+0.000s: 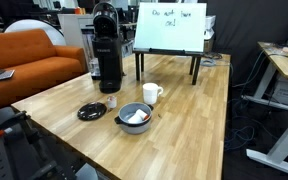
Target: Close the top of the coffee machine.
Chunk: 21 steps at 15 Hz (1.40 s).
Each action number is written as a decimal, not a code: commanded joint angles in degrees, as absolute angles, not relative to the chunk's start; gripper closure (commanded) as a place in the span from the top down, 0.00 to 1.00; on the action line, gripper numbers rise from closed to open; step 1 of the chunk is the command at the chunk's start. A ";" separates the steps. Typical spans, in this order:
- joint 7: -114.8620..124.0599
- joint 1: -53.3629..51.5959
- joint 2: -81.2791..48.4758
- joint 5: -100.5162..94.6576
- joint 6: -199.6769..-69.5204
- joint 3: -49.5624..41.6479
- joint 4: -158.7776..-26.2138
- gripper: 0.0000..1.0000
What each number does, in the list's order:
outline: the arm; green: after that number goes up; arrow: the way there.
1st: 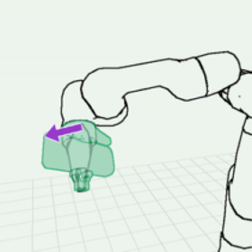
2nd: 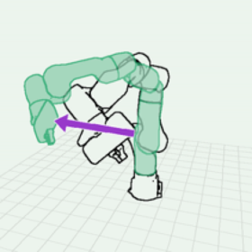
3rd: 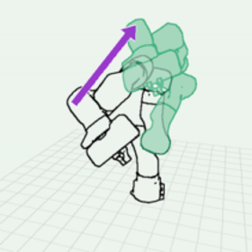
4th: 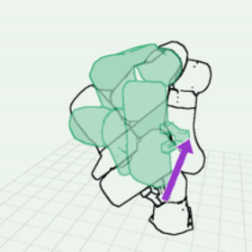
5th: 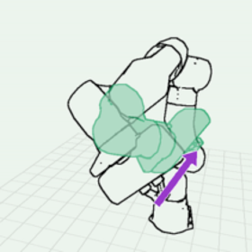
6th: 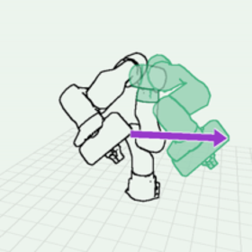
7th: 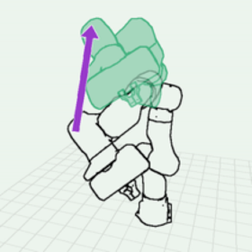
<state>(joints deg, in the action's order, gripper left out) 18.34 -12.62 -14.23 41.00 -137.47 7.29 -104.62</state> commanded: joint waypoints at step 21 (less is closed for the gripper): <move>10.69 -10.82 -23.78 41.57 -138.34 10.26 -92.73 0.00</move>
